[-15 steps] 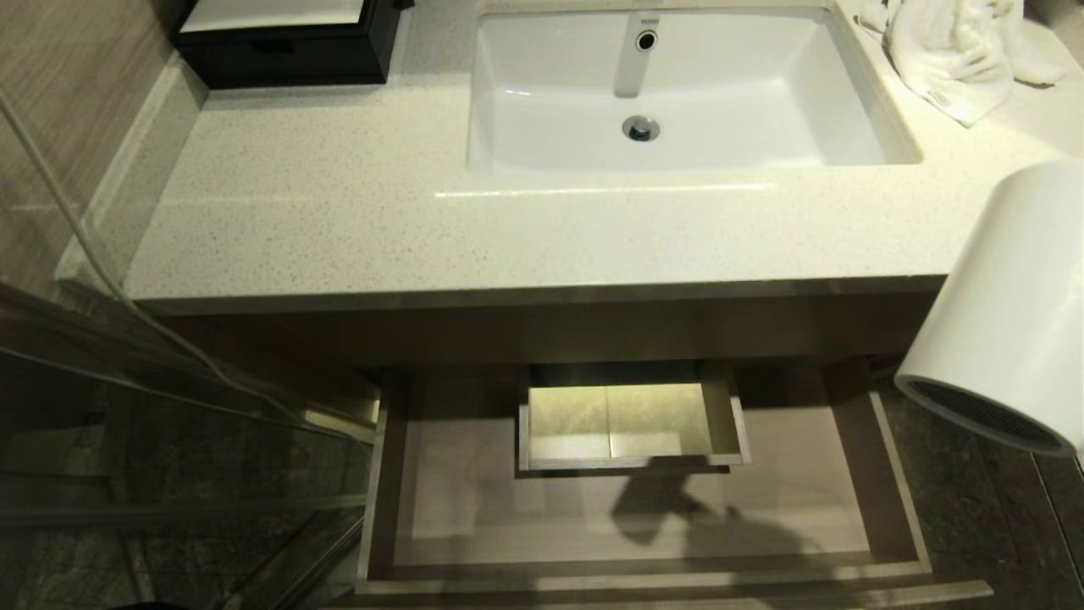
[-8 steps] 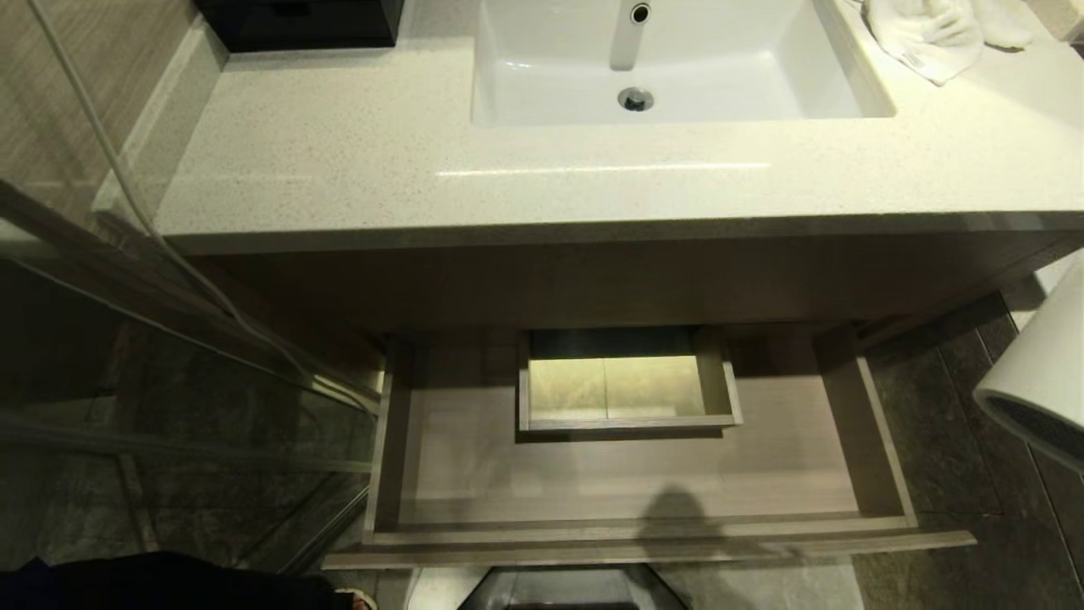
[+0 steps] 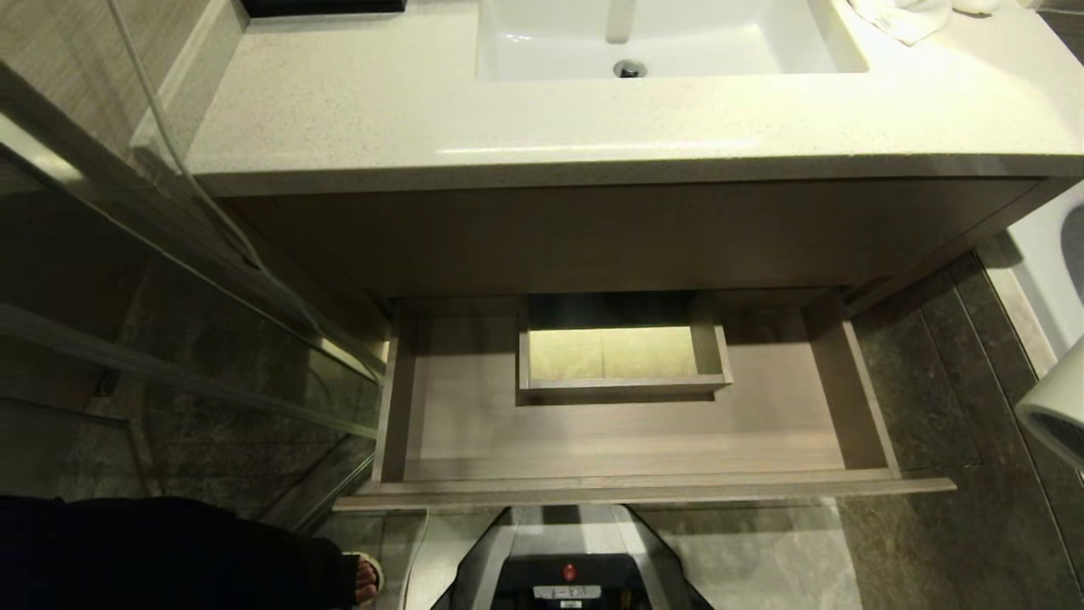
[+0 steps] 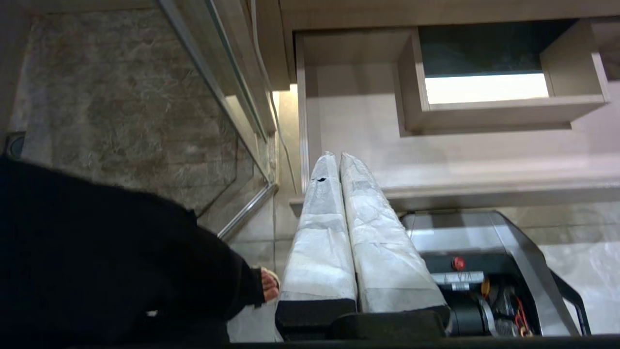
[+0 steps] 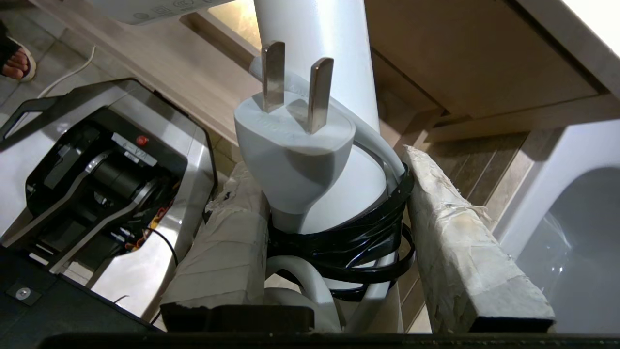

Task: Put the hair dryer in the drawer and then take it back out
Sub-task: Put it into the drawer

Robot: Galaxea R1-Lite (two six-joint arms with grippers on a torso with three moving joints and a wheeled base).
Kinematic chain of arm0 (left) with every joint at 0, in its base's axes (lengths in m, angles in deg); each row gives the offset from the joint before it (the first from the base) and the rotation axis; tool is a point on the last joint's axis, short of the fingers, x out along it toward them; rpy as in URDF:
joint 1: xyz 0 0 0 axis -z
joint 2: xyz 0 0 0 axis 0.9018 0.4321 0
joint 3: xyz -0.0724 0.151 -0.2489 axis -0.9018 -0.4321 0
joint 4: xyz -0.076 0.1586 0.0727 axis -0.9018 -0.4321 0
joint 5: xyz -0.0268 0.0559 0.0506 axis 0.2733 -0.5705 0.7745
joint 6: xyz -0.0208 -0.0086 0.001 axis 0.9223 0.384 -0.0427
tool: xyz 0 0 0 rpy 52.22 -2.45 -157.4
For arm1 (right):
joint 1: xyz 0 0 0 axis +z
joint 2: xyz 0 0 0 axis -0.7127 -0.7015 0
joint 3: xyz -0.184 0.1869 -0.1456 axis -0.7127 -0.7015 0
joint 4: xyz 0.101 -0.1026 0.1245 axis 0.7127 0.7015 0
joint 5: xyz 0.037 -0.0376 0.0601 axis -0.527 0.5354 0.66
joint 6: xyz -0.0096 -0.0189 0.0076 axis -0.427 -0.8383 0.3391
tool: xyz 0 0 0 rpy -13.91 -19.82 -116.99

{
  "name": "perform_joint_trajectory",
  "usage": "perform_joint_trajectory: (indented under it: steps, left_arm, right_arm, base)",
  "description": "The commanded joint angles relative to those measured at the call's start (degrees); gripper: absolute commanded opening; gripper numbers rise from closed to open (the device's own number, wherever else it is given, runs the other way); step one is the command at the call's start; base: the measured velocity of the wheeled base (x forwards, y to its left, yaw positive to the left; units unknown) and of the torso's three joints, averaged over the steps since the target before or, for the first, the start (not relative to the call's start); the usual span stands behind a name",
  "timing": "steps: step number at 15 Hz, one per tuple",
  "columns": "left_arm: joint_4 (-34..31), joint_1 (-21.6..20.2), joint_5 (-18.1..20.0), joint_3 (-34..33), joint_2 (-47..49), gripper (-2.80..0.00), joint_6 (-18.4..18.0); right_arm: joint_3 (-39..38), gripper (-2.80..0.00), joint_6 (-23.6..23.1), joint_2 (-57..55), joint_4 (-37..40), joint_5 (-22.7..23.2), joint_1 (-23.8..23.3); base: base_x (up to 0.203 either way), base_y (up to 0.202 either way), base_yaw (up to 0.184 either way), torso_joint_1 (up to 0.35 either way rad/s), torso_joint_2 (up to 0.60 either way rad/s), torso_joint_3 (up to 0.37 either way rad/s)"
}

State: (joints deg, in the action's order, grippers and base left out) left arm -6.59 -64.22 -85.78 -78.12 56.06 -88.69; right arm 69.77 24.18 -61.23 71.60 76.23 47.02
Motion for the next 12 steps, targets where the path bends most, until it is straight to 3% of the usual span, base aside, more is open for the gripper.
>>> perform_joint_trajectory:
  steps: [1,12]
  left_arm:
    - [0.01,-0.01,0.0,-0.01,0.0,-2.8,0.0]
    - [0.01,-0.01,0.0,-0.02,0.0,-2.8,0.0]
  right_arm:
    - [-0.28,-2.8,-0.24,0.2,1.0,-1.0,0.09]
    - [-3.02,-2.8,1.26,1.7,-0.82,-5.67,0.01]
  base:
    - [0.0,0.0,0.0,-0.217,-0.06,-0.246]
    - [0.0,0.0,0.0,-0.215,0.32,0.103]
